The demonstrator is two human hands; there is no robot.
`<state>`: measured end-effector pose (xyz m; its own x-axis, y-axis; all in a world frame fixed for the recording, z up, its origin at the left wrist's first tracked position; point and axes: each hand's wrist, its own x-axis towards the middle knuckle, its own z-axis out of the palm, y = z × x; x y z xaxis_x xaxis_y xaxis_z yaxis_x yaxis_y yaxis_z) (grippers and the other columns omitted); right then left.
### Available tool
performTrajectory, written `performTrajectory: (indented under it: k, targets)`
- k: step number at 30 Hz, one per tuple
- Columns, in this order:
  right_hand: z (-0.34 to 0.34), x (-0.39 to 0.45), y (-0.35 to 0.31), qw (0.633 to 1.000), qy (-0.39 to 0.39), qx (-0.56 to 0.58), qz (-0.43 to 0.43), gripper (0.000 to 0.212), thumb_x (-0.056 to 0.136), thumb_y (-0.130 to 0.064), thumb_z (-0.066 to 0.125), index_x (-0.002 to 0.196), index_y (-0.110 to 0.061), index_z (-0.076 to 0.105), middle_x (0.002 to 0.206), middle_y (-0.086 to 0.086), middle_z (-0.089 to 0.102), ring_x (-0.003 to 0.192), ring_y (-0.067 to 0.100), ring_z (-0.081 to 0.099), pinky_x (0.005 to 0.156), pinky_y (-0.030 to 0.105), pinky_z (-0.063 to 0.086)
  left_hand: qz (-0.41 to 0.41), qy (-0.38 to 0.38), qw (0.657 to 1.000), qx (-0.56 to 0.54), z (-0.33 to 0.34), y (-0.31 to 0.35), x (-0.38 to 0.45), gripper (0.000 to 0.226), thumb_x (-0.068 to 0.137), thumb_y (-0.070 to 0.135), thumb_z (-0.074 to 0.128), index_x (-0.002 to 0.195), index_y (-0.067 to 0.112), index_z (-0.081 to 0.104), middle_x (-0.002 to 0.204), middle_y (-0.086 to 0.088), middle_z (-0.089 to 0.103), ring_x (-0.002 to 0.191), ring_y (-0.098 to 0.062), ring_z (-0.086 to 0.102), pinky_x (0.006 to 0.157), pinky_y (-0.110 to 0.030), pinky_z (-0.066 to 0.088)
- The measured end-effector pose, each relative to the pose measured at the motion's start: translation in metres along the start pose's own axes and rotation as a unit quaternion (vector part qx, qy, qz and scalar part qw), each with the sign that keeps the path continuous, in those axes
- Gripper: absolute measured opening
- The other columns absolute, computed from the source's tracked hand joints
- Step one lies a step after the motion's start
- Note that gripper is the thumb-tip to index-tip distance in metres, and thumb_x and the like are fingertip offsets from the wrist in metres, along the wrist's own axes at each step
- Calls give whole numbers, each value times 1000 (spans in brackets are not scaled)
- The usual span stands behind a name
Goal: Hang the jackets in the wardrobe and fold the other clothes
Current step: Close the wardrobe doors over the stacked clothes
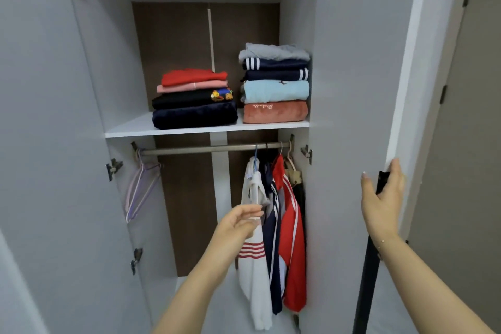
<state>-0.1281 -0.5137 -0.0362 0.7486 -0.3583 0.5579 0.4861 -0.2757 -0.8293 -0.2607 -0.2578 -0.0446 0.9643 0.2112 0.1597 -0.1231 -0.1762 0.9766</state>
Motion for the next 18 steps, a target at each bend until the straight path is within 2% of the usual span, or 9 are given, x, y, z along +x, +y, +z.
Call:
performTrajectory:
  k: [2,5,7,10,12,14,18]
  targets:
    - [5,1,-3,999,25,-26,-19,66,94,-26,61,149,-14,27,146,7,35,138,21,30,117,45,26,2,23,1000,-16,-17,-6,-1,25,96,12,57,105,33,67,99,23,71,92,7,65,69,-10,51]
    - [11,-6,-4,998,28,-15,-47,64,91,-19,65,147,-14,32,142,5,39,136,19,32,116,38,27,-5,44,999,-31,-28,-13,7,24,96,11,57,104,31,67,95,22,71,90,6,66,67,-9,50]
    - [19,-15,-2,997,10,2,-72,61,93,-17,63,147,-19,33,141,-3,39,135,11,34,116,34,27,-2,44,998,-35,-28,-17,19,25,96,9,57,104,30,67,95,22,71,90,5,66,67,-9,51]
    - [42,-32,2,991,-27,26,-129,61,97,-11,56,150,-24,30,141,-13,36,133,-8,31,114,16,23,3,53,997,-48,-21,-24,43,26,95,7,56,104,29,68,95,20,72,91,4,66,68,-10,51]
    - [67,-42,4,985,-50,40,-162,59,99,-7,50,151,-23,28,144,-12,35,136,-6,29,112,9,21,4,62,997,-53,-16,-30,60,27,95,6,57,105,28,68,97,19,72,92,3,67,69,-11,51]
    - [97,-51,8,978,-73,57,-189,57,101,-12,47,153,-23,26,149,-13,34,140,-2,28,112,9,21,0,67,996,-52,-15,-37,76,28,95,6,56,106,28,68,100,17,72,95,1,67,73,-15,53]
    - [168,-59,9,962,-136,107,-212,58,102,-38,39,154,-37,13,158,-23,19,145,-1,20,112,7,18,14,87,995,-37,-26,-43,114,30,97,8,52,110,29,67,110,13,71,103,-4,66,87,-25,53]
